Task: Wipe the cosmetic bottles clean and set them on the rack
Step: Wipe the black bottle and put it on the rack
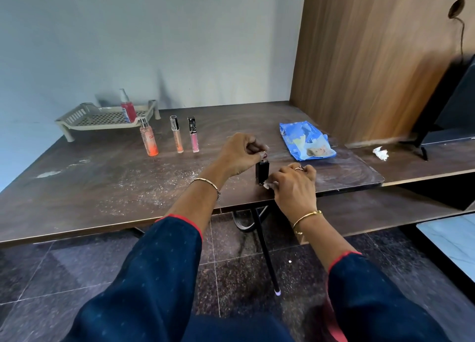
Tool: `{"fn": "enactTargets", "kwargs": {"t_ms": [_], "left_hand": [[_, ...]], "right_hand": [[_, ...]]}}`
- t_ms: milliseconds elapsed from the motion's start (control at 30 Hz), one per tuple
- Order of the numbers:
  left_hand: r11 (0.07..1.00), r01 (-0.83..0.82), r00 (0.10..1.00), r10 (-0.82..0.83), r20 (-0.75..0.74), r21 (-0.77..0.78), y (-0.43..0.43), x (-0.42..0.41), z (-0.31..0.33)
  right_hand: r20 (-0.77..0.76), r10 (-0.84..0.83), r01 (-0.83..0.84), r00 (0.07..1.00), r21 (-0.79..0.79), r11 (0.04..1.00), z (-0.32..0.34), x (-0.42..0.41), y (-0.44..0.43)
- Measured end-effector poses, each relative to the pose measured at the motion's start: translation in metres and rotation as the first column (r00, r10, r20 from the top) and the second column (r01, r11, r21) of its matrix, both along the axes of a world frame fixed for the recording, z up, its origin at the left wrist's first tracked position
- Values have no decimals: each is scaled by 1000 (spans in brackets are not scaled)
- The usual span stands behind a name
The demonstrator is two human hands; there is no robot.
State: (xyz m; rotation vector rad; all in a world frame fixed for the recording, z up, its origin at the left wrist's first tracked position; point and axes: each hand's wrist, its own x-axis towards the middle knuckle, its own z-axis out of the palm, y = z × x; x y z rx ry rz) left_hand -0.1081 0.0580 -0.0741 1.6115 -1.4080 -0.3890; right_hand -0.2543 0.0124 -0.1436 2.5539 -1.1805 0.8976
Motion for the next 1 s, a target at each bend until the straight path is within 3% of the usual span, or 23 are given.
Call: {"fn": "enactTargets", "kwargs": {"t_ms": [67,133,200,267,367,467,700,767,867,1000], "left_hand": [[999,26,999,-26,-21,19,2,-2,2],[999,45,998,-44,-39,26,2,-4,3],[998,46,998,-45,-42,30,0,-5,2],[1000,24,998,-23,-54,18,-2,-6,-1],[999,-40,994,39,-98,-17,-3,-5,-5],[995,-84,990,77,-118,-55,-6,-6,-10],[997,-60,983,49,-177,-57,-12,-8,-14],[997,-53,982,41,-185,-64,-12,-8,-15],[996,-42,977,25,-210,-77,-12,-10,-16],[996,-40,982,24,-189,-80,-12,-10,-15]], "right_hand": [[72,-17,12,997,61,998,-1,-7,-7],[198,0,-46,980,228,972,1,-13,-12],[415,-24,-176,909,437,882,4,-16,-15],[565,-84,-280,821,526,803,8,-16,-13],[695,-104,-387,711,511,768,11,-10,-7],[743,-71,-414,666,446,793,13,3,-2],[562,-75,-226,824,446,866,-13,3,6],[552,-90,-205,829,450,869,-12,3,6],[664,-140,-255,735,462,850,2,8,3],[757,-61,-327,651,352,877,12,14,1]]}}
